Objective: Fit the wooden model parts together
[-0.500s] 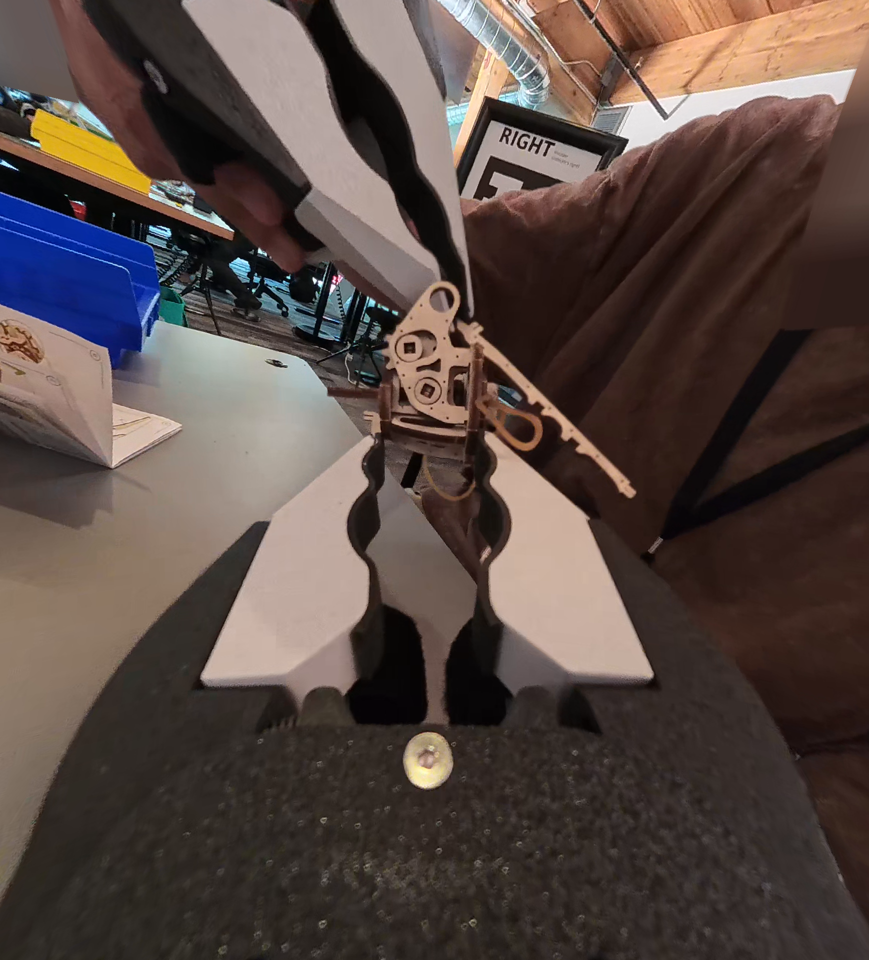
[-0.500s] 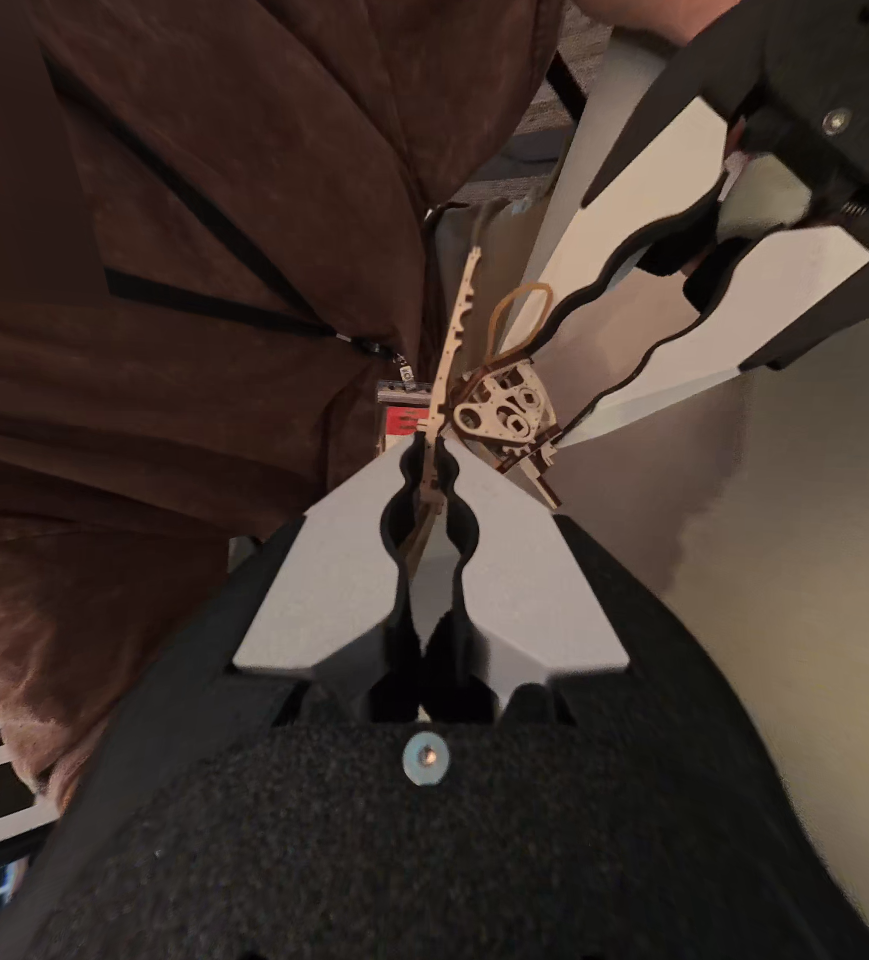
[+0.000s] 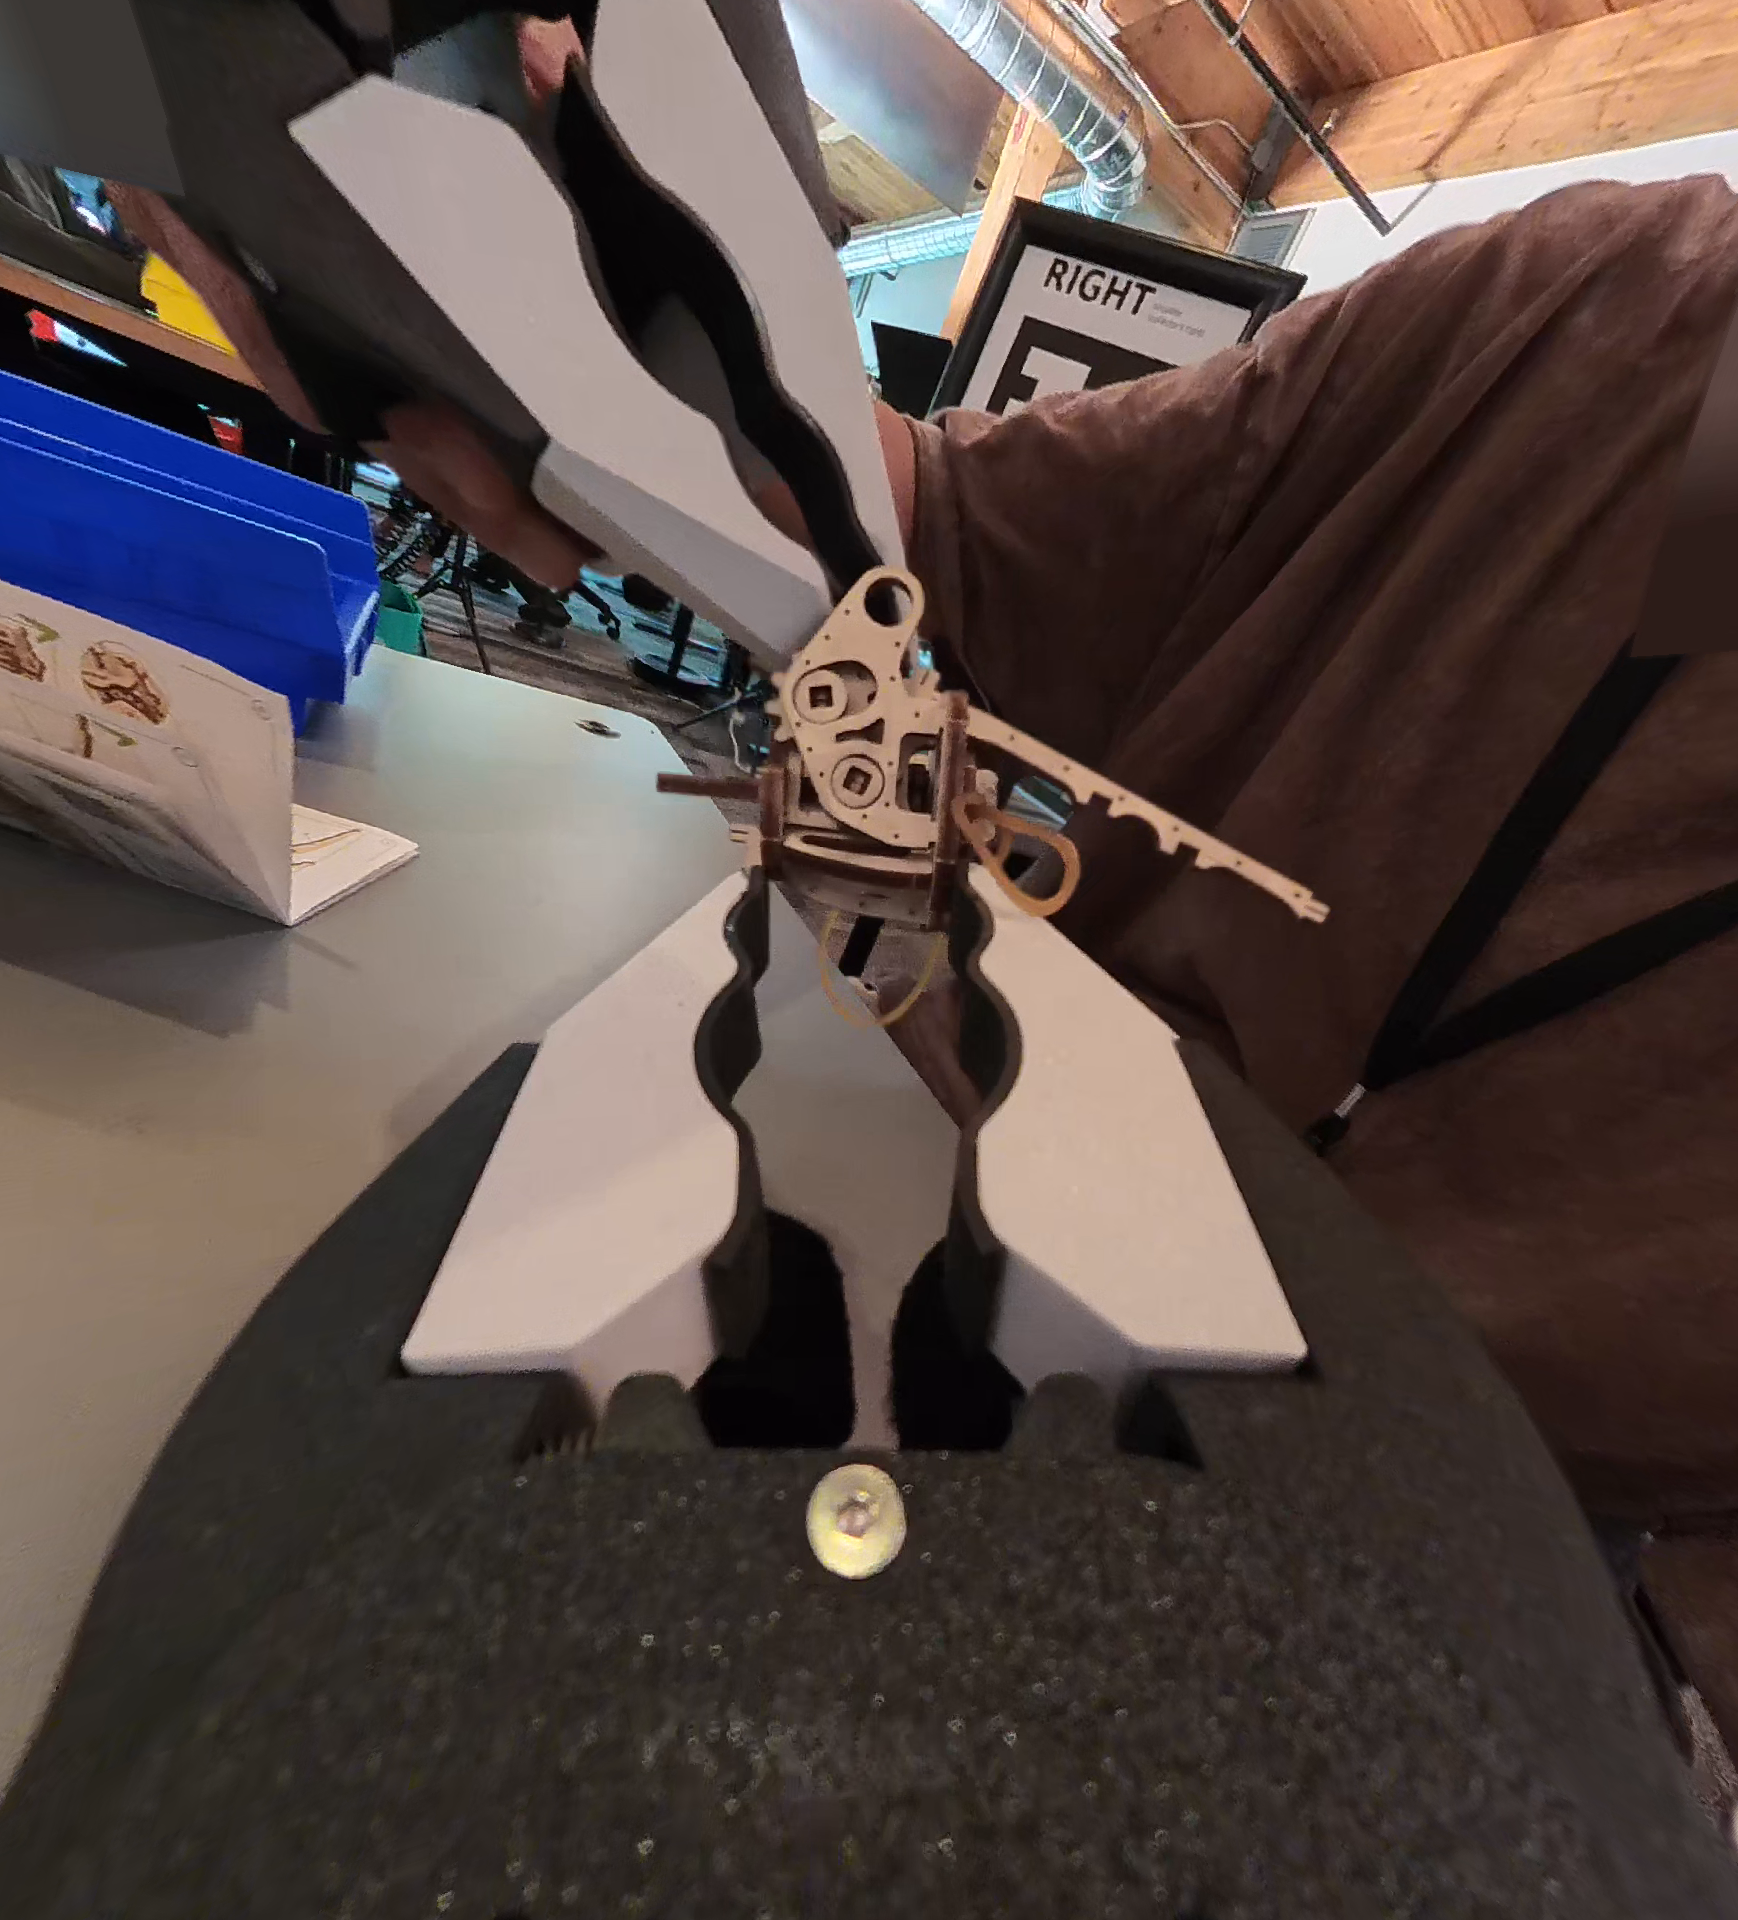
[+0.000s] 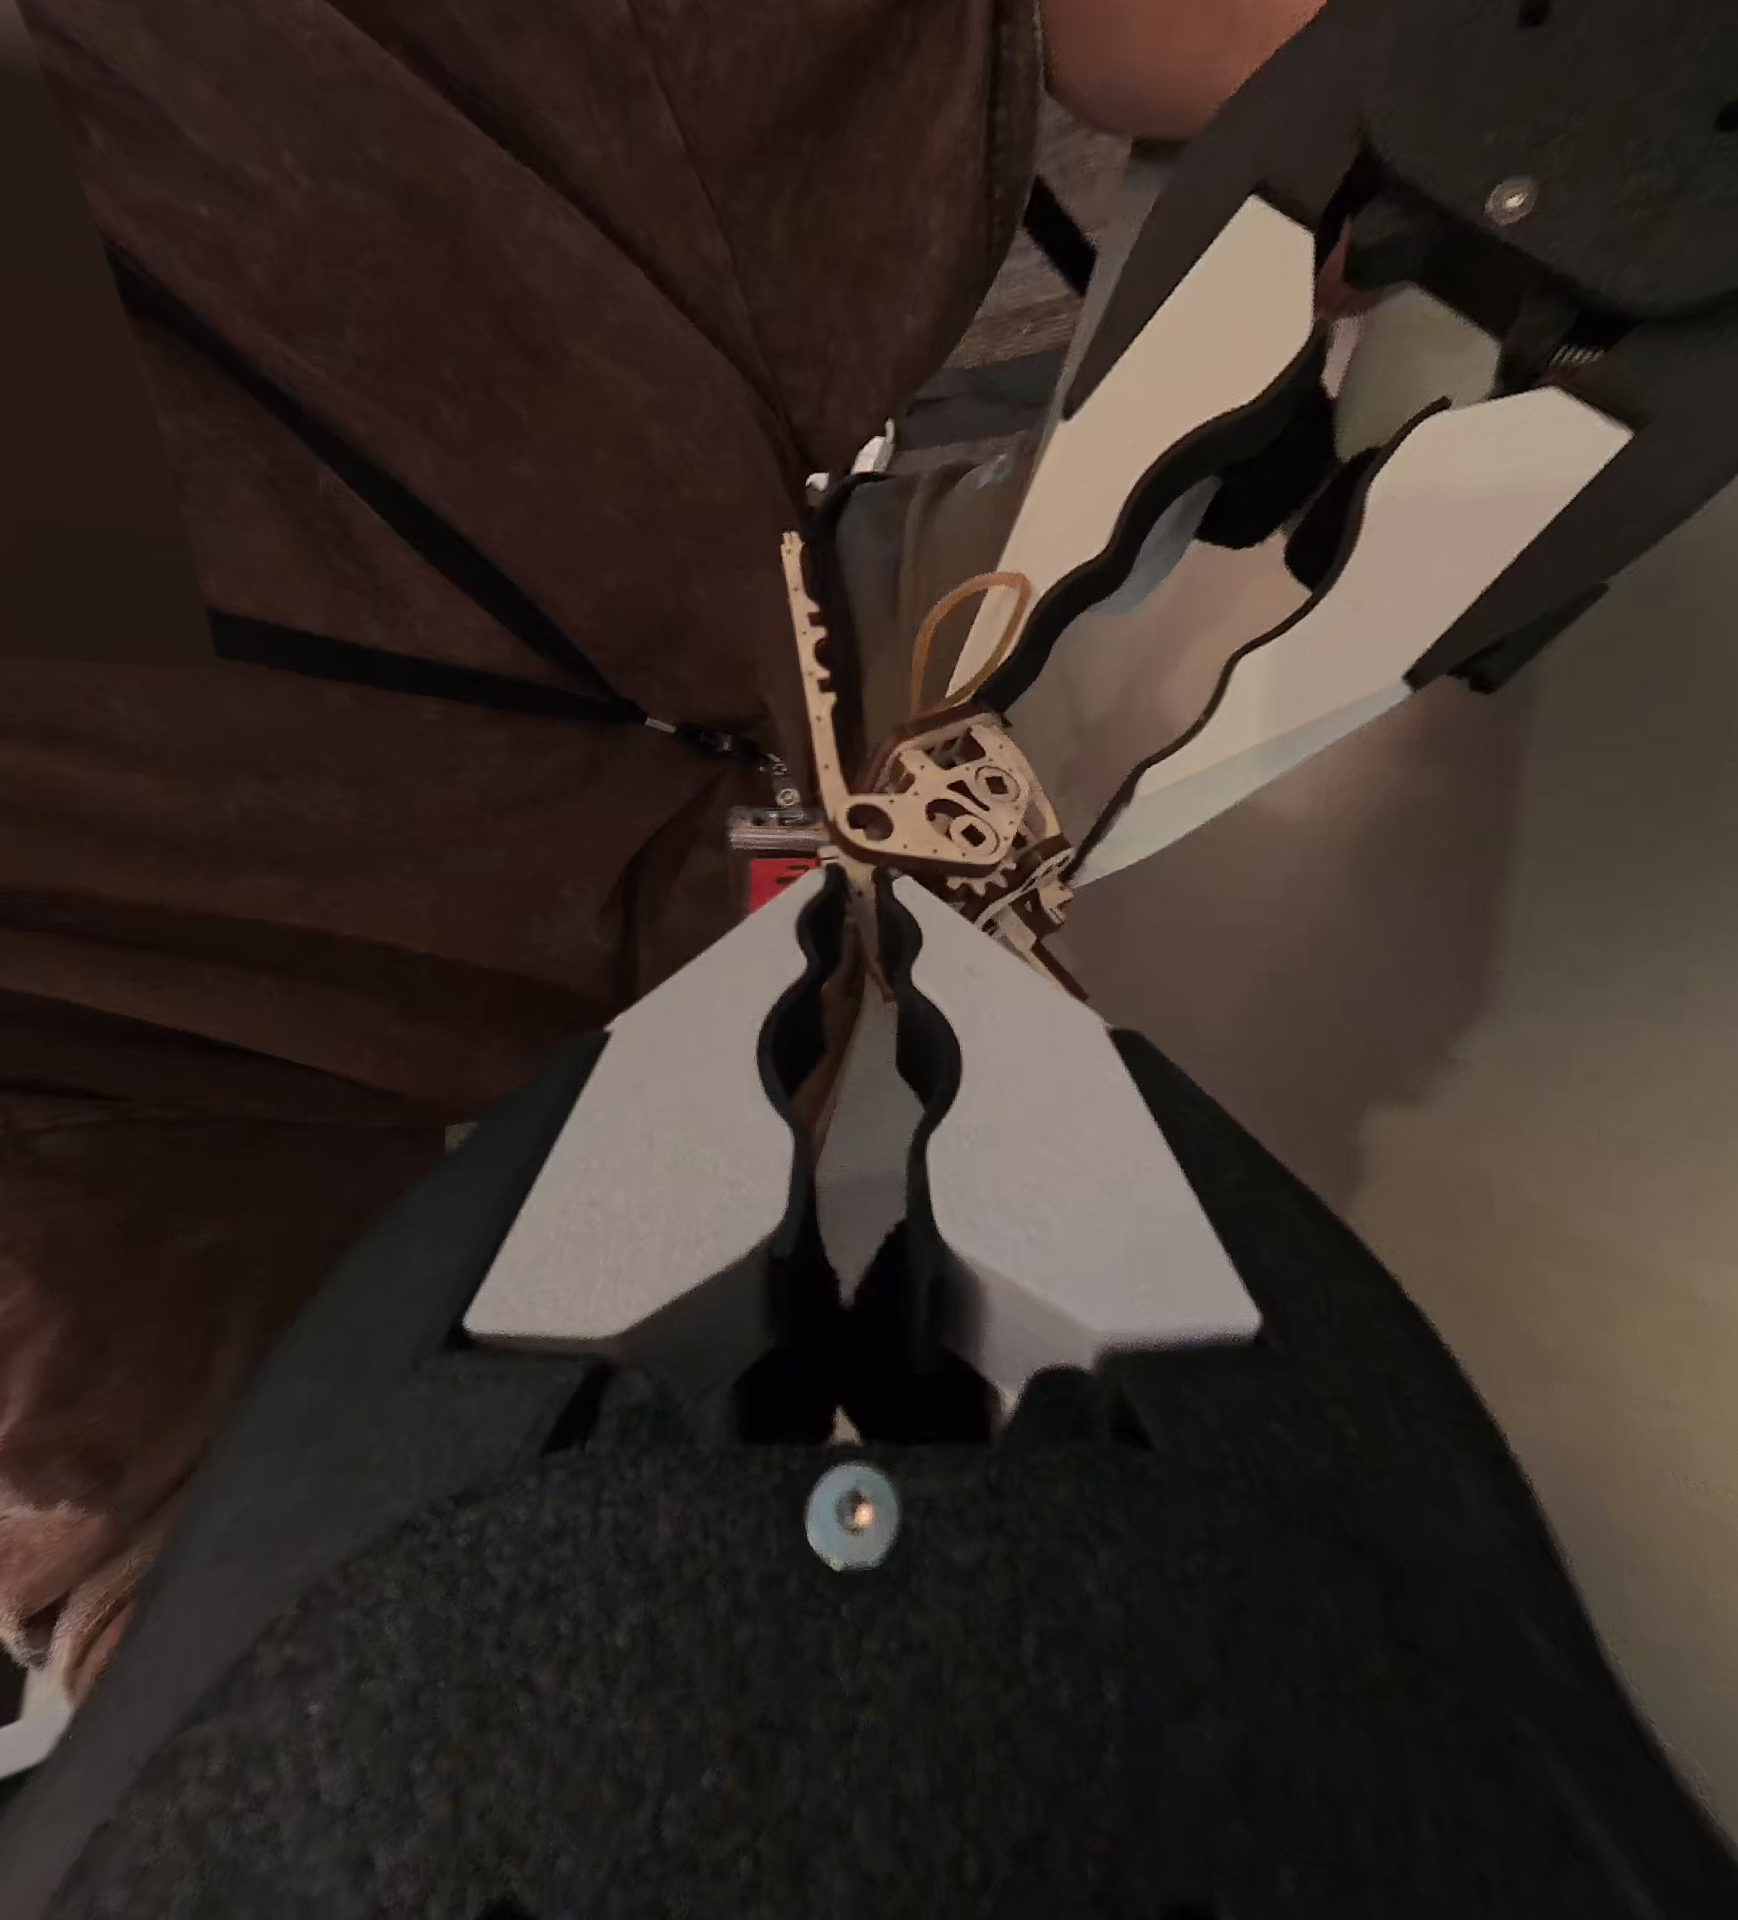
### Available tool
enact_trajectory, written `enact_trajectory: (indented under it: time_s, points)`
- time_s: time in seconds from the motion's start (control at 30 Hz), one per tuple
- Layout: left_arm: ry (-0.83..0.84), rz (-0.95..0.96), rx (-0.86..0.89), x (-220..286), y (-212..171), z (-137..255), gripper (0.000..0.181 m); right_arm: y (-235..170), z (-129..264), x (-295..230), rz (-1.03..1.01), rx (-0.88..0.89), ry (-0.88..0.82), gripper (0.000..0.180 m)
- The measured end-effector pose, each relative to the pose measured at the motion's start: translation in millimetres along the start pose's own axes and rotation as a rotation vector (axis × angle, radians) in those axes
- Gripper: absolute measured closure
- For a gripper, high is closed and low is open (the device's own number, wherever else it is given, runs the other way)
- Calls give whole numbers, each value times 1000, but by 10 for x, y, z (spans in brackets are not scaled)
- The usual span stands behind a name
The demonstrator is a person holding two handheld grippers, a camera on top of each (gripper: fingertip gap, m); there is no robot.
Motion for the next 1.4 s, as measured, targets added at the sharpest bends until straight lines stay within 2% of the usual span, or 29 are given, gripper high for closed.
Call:
enact_trajectory:
  time_s: [0.33,0.6,1.0,1.17,1.4]
  points:
    - [93,18,108,-142,95,157,149,25,238,111,74,141,-291,175]
    - [144,30,177,-205,154,256,149,68,343,165,113,221,-442,173]
    - [212,-18,182,-224,182,299,149,100,400,212,100,223,-489,171]
    - [222,-21,191,-229,191,312,149,140,461,165,111,286,-478,163]
    - [220,-17,198,-233,189,305,149,80,411,258,103,340,-534,162]
Point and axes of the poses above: each gripper's, where its closed fingertips meet, z back along the fingers, y out of its top, x = y × z across the jaws, the point moved 6 cm from there along z, back along the fingers, and after that the axes turned 3 degrees about -y, right-handed, at the moved point
